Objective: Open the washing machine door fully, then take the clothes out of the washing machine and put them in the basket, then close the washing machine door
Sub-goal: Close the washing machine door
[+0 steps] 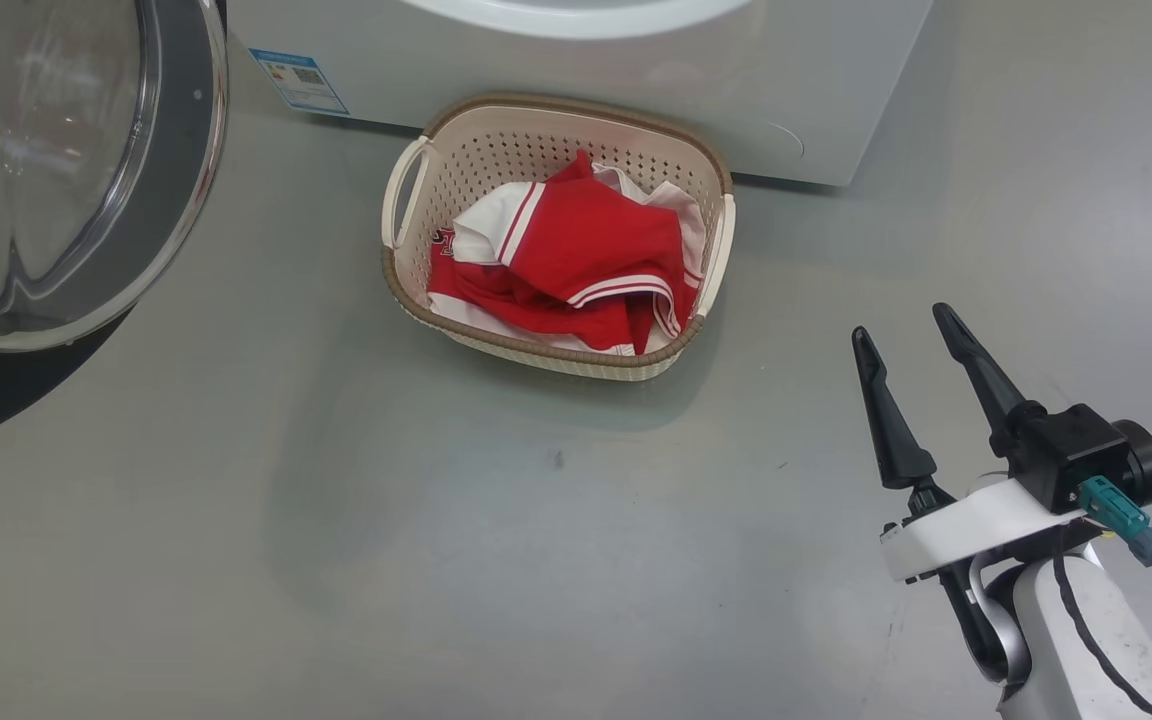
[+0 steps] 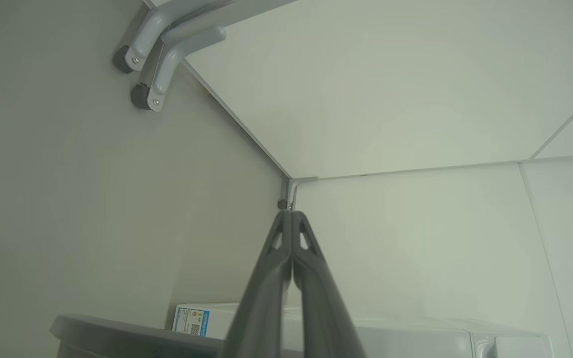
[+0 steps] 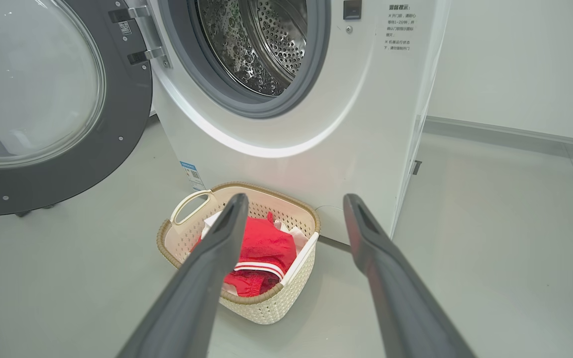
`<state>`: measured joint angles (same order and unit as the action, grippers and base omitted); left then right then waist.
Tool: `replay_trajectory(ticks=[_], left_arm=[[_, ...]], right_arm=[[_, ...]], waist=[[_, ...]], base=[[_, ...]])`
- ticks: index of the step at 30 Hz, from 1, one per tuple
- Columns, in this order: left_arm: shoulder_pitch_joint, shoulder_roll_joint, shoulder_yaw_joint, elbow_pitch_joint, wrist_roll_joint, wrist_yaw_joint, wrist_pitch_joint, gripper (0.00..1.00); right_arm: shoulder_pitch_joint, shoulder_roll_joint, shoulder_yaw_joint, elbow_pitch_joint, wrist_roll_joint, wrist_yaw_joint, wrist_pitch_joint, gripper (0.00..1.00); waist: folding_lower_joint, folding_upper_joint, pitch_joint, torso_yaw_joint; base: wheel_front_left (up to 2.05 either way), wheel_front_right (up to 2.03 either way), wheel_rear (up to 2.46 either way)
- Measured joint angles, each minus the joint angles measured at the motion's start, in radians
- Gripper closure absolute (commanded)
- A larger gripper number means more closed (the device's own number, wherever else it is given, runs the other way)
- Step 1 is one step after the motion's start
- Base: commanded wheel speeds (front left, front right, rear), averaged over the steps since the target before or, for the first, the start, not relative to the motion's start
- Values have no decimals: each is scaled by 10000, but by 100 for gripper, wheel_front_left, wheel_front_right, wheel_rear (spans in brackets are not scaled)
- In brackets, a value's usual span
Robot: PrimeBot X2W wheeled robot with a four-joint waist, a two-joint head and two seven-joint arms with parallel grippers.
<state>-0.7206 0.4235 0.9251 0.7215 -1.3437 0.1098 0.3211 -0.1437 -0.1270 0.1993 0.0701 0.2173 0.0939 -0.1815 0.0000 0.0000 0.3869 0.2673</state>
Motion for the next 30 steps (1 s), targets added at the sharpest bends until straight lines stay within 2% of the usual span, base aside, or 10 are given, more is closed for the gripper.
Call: replay_trajectory(ticks=[14,30], left_arm=[[-169,259,-581,882,-128,58,1707,100],[-172,506,-1131,1212,-178,84,2970,100]], right_arm=[[-12,15,79,48,0,0,-13,0],[-5,84,192,324,19,2,-105,0]], waist=[[0,0,-220,15],[0,0,-719,-21]], base=[[0,0,0],[0,0,0]])
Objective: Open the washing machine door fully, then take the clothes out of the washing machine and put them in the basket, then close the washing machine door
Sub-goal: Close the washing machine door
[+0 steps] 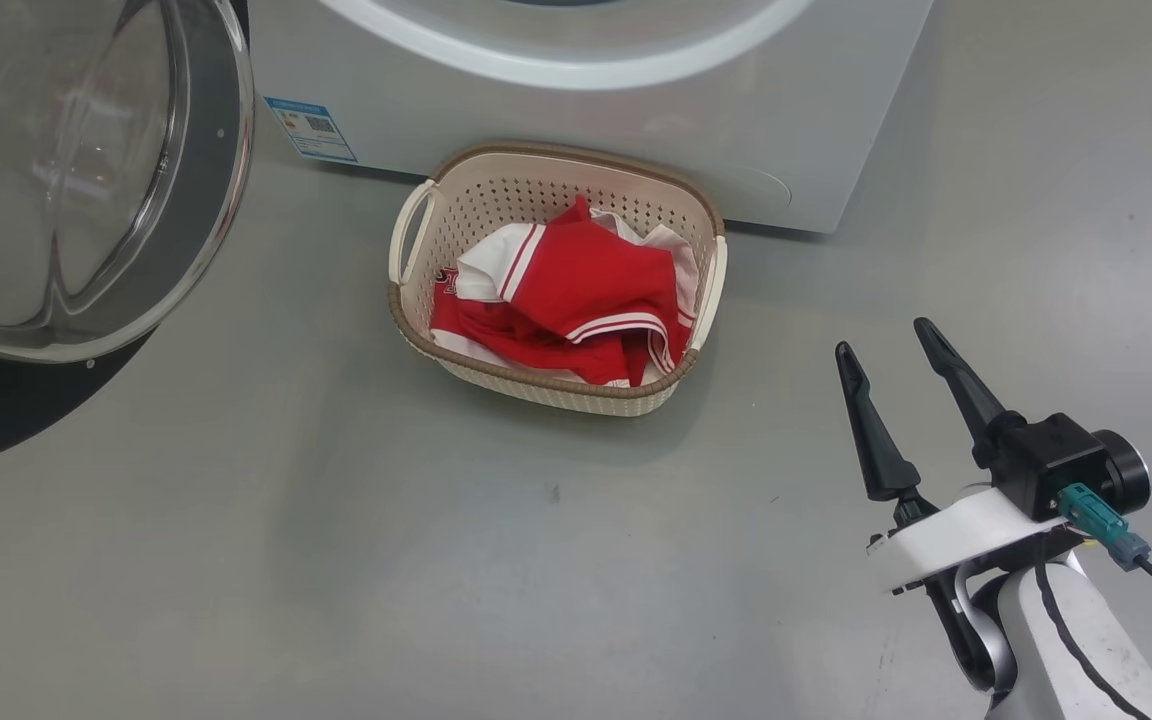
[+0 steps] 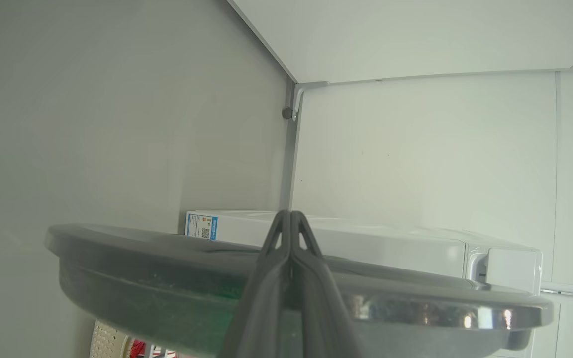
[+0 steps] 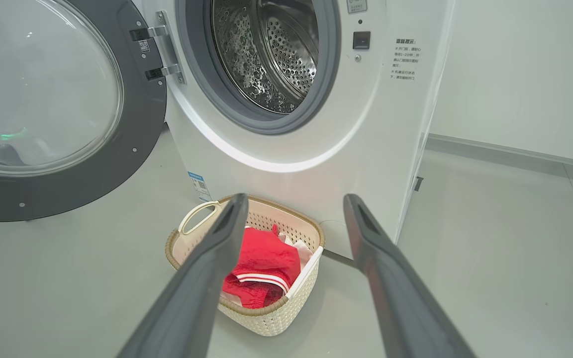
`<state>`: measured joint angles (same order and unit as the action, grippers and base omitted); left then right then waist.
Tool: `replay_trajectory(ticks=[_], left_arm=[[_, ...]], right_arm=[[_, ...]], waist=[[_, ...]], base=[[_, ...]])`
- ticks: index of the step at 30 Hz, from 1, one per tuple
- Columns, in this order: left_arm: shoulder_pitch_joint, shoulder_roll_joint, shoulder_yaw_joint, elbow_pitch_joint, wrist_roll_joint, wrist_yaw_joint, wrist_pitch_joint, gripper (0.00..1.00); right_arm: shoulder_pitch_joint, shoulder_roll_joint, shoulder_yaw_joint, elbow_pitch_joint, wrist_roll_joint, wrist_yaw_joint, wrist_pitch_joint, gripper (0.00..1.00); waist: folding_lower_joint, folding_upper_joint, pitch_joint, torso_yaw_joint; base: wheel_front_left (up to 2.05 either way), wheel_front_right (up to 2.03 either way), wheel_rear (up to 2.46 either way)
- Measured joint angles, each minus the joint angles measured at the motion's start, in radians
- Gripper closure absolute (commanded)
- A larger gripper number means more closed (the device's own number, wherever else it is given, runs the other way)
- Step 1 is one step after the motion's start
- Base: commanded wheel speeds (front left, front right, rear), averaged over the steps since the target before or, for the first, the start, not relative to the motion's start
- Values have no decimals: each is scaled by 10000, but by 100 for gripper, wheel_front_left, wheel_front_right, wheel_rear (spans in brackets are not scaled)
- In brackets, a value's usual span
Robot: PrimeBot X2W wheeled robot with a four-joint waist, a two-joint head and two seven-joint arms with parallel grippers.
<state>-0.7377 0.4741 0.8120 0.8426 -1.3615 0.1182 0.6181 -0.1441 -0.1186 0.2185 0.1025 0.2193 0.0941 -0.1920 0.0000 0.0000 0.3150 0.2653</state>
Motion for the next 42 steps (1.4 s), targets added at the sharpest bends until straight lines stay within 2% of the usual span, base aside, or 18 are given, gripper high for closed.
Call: replay_trajectory(ticks=[4,10,21,42], left_arm=[[1,27,-96,-4,-8,-21,334,100],[8,-23,-426,-121,-63,-476,1035,100],[125,-683,-1058,-439,-290,-1101,2100,100],[940,-1375,-1062,-1126,-543,-1515,2941,100]], right_arm=[[1,2,0,4,4,0,-44,0],[5,33,-6,23,31,0,-86,0],[19,71,-38,138,109,-4,-151,0],[47,167,-10,251,253,-12,-234,0]], waist=[[0,0,-48,-8],[0,0,-122,15],[0,0,-267,133],[0,0,-455,309]], base=[[0,0,0],[0,0,0],[0,0,0],[0,0,0]])
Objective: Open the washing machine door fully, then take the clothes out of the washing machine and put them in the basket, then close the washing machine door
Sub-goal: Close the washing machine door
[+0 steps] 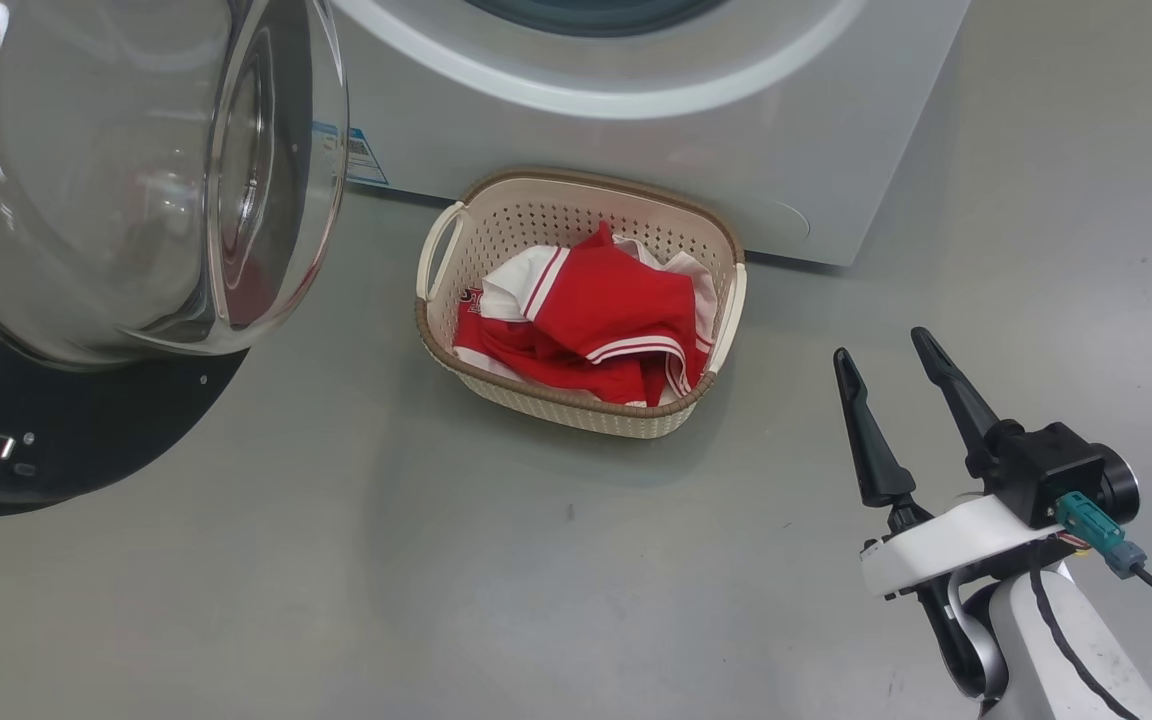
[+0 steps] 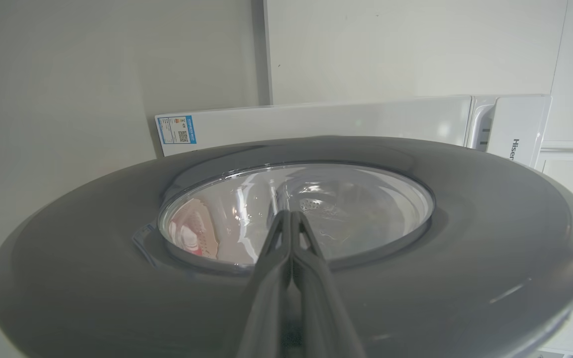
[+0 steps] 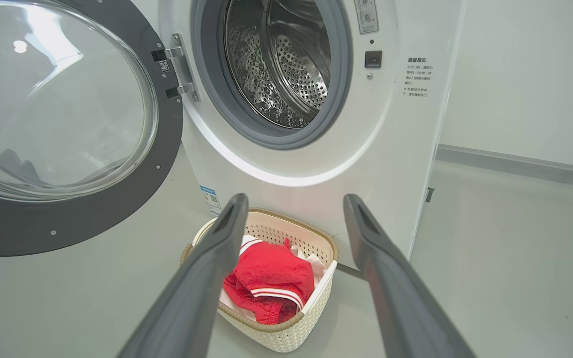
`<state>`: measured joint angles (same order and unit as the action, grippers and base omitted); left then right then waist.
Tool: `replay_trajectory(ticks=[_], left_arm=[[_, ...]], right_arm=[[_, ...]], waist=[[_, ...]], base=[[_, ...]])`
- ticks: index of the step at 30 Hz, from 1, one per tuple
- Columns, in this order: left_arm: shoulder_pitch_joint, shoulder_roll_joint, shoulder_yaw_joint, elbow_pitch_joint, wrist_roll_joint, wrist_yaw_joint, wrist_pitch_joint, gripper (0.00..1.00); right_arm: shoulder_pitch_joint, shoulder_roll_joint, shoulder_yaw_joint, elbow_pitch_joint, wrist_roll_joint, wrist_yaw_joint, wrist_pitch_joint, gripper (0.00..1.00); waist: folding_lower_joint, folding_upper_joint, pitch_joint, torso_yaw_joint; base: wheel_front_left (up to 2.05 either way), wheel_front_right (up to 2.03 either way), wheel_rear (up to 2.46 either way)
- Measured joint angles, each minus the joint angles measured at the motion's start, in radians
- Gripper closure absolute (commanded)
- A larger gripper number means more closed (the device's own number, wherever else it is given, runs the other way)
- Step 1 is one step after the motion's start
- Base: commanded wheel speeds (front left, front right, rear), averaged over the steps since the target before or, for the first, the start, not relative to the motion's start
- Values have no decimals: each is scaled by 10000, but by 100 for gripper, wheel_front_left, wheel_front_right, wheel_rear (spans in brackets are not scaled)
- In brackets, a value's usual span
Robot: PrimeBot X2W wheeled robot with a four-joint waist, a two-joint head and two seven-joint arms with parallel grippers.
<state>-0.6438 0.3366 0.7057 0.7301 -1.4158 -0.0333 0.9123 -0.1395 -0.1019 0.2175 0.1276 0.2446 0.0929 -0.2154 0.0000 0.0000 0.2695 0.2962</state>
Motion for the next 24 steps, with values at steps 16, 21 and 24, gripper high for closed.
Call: replay_trajectory(ticks=[16,21,24], left_arm=[[586,-821,-96,-761,-430,-86,644,100],[765,-1058,-217,-1051,-439,-130,744,100],[858,-1214,-360,-1321,-449,-163,947,100]], right_arm=[[14,42,10,115,17,-4,-73,0],[17,46,19,174,44,-4,-100,0],[20,50,21,201,82,-4,-100,0]], waist=[[0,0,-100,11],[0,0,-165,20],[0,0,-204,26]], base=[[0,0,0],[0,0,0],[0,0,0]])
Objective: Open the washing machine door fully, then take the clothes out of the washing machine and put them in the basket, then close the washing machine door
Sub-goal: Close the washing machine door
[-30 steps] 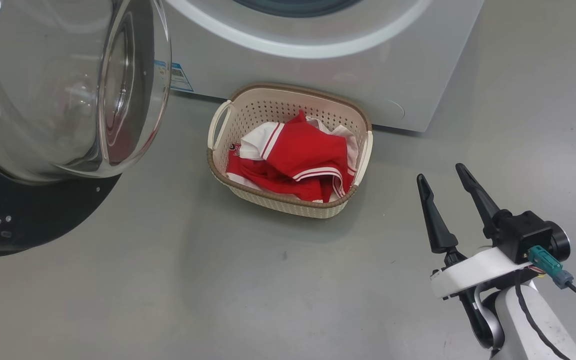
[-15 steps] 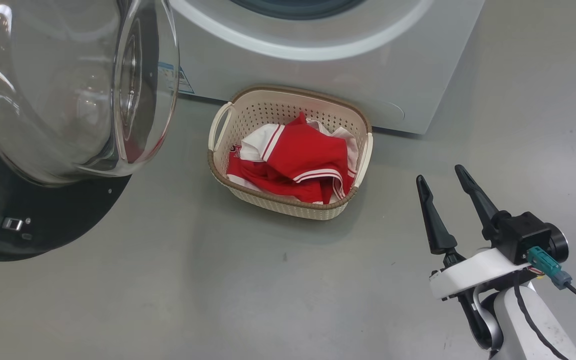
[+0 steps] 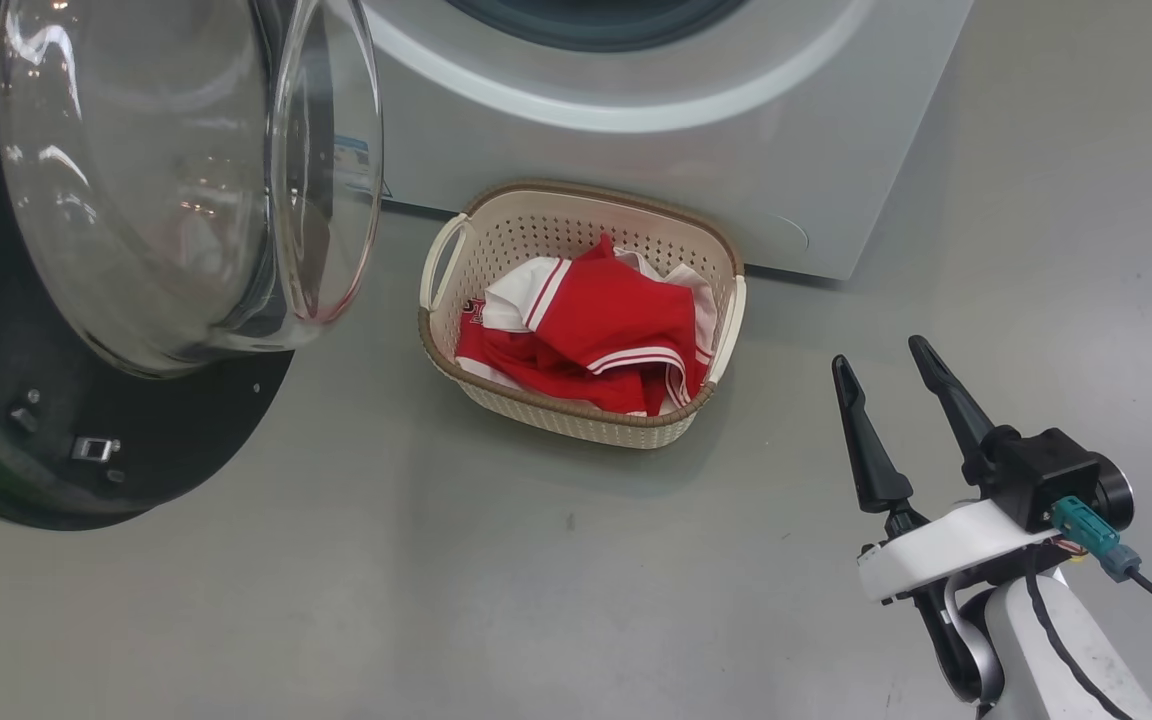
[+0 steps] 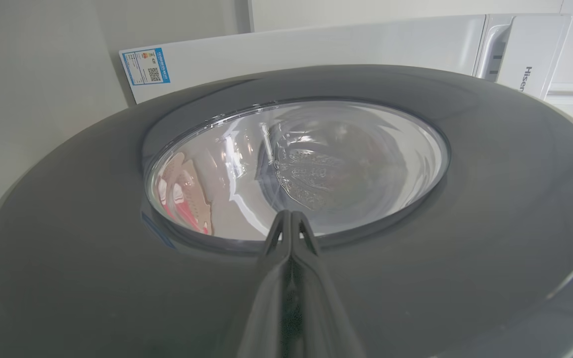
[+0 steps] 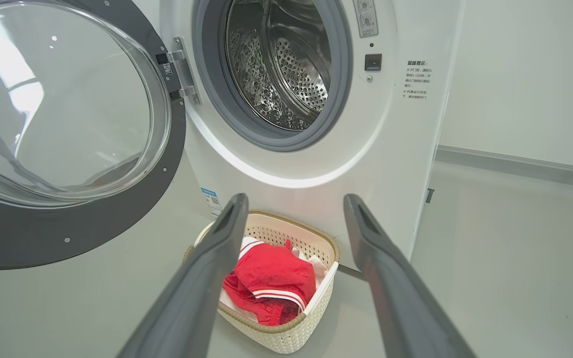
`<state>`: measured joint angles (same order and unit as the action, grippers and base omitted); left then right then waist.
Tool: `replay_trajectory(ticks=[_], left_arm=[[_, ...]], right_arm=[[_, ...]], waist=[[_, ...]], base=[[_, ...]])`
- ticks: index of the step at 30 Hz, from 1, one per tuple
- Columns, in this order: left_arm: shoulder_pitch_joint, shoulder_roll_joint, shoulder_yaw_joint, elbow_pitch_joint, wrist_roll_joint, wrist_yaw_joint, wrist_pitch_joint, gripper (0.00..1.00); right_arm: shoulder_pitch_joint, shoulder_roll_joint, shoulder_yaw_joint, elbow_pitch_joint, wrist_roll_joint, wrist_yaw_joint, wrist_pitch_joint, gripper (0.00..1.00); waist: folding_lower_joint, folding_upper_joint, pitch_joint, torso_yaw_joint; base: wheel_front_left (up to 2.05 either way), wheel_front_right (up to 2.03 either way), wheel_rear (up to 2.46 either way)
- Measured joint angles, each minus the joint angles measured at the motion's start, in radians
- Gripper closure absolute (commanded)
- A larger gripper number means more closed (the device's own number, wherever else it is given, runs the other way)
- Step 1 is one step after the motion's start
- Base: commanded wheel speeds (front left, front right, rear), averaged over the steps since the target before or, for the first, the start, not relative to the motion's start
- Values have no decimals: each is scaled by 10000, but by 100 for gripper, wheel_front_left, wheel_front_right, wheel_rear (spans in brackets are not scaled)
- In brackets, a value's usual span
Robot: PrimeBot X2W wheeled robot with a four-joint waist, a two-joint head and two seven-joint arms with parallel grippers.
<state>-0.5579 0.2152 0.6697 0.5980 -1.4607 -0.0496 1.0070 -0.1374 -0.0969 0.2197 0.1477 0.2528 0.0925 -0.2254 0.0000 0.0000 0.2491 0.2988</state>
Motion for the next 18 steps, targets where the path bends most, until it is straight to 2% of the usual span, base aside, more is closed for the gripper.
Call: replay_trajectory(ticks=[12,18], left_arm=[[441,-604,-564,-1034,86,-84,303,100],[569,-769,-357,-1461,146,-71,-81,100]], right_arm=[[32,12,17,98,10,-2,-2,0],[40,17,25,155,27,-2,-10,0]], waist=[[0,0,-142,38],[0,0,-203,77]], base=[[0,0,0],[0,0,0]])
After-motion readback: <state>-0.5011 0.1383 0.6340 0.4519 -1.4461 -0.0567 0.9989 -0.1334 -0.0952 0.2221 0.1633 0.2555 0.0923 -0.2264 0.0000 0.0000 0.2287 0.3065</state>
